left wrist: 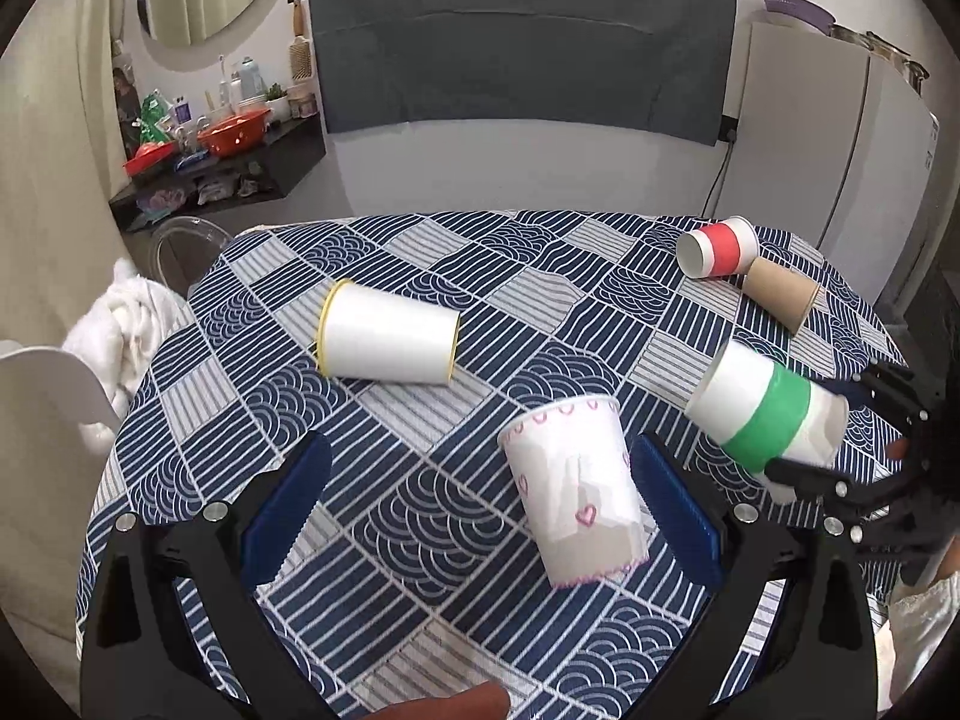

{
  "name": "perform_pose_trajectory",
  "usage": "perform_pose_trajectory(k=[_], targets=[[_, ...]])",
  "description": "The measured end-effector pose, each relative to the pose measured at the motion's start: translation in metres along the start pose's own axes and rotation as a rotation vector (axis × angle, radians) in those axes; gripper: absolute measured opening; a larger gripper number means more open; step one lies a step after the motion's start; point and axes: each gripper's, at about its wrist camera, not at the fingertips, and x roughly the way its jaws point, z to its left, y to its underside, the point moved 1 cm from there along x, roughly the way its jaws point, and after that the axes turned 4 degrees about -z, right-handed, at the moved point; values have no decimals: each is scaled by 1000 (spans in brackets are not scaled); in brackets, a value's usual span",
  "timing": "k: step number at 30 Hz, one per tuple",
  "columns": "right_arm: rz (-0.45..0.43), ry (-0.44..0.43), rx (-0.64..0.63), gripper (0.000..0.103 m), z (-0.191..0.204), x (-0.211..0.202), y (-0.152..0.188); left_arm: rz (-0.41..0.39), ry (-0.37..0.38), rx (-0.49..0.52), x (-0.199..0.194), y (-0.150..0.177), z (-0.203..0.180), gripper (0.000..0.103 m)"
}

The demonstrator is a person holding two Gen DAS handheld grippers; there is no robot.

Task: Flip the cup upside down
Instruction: 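Lift the green-banded cup with the right gripper and rotate it mouth-down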

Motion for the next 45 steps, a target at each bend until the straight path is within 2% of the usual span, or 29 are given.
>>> perform_pose_trajectory(k=[8, 18, 20, 21, 22, 26, 32, 36, 40, 45], targets=[[-14, -110, -92, 64, 46, -25, 24, -2, 9, -28, -26, 24, 4, 97], [0, -163, -191, 65, 84, -28, 51, 5, 26, -23, -40, 47, -8, 97], [4, -148, -193, 68, 85, -23, 54, 21, 36, -21, -36, 51, -11, 97], [4, -124, -198, 74, 85, -20, 55, 28, 36, -20, -34, 53, -13, 97], [0, -108, -198, 92, 84, -18, 57, 36, 34, -19, -33, 55, -14, 97], [10, -128, -170, 91, 77, -20, 63, 63, 29, -17, -26, 59, -19, 97], [-41, -161, -139, 91, 68, -42, 64, 111, 34, -57, -19, 57, -25, 97], [-64, -162, -114, 91, 59, -54, 66, 175, 37, -131, -10, 59, -28, 97], [-63, -138, -111, 91, 48, -57, 70, 247, 77, -222, -1, 60, -36, 97], [-65, -116, -97, 91, 30, -57, 72, 256, 106, -312, 4, 56, -48, 97]])
